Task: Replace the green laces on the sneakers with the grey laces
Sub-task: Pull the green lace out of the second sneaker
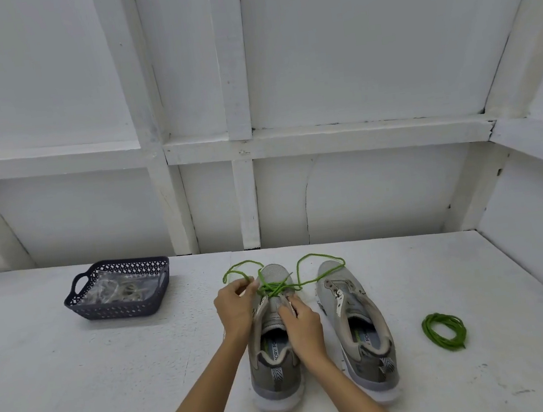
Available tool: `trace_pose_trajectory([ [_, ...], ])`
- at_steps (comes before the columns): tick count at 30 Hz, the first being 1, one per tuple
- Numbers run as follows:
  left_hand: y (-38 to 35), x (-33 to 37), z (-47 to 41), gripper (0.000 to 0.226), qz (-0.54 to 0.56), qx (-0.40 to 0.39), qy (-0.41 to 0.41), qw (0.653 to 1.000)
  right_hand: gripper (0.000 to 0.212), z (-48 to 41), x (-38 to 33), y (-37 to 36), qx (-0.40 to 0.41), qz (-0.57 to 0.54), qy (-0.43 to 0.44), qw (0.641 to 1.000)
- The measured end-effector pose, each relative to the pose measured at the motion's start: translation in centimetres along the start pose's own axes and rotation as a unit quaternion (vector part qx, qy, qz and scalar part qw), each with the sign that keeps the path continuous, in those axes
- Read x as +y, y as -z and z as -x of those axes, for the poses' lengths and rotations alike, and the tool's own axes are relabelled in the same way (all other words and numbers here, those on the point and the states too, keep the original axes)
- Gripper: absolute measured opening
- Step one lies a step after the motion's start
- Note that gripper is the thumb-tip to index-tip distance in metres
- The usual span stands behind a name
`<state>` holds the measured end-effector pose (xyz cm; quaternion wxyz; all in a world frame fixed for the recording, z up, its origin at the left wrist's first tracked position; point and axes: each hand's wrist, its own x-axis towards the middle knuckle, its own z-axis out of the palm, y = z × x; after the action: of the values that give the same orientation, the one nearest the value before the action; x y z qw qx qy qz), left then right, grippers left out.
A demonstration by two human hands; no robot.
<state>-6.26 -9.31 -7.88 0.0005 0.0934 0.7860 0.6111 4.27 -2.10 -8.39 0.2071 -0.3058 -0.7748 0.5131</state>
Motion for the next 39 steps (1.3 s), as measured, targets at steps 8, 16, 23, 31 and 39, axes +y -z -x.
trace_pose_trajectory([
  [8,0.1,0.0,0.4,0.011,0.023,0.039,0.013,0.999,0.038,-0.1,0.2,0.0,-0.005,0.006,-0.006,1.000],
  [16,0.0,-0.6,0.4,0.030,-0.029,-0.028,0.008,0.999,0.032,0.0,0.0,0.2,0.000,0.005,-0.009,1.000],
  [23,0.0,0.1,0.5,0.013,-0.031,-0.022,0.010,0.999,0.035,0.1,0.0,0.2,-0.005,0.004,-0.003,1.000],
  [31,0.4,0.8,-0.1,0.020,0.033,0.092,0.058,0.994,0.034,0.1,0.0,0.4,-0.022,0.000,0.001,1.000],
  [39,1.1,-0.3,0.4,0.050,-0.001,-0.034,0.170,0.985,0.036,-2.2,0.9,-0.5,-0.007,0.023,-0.004,1.000],
])
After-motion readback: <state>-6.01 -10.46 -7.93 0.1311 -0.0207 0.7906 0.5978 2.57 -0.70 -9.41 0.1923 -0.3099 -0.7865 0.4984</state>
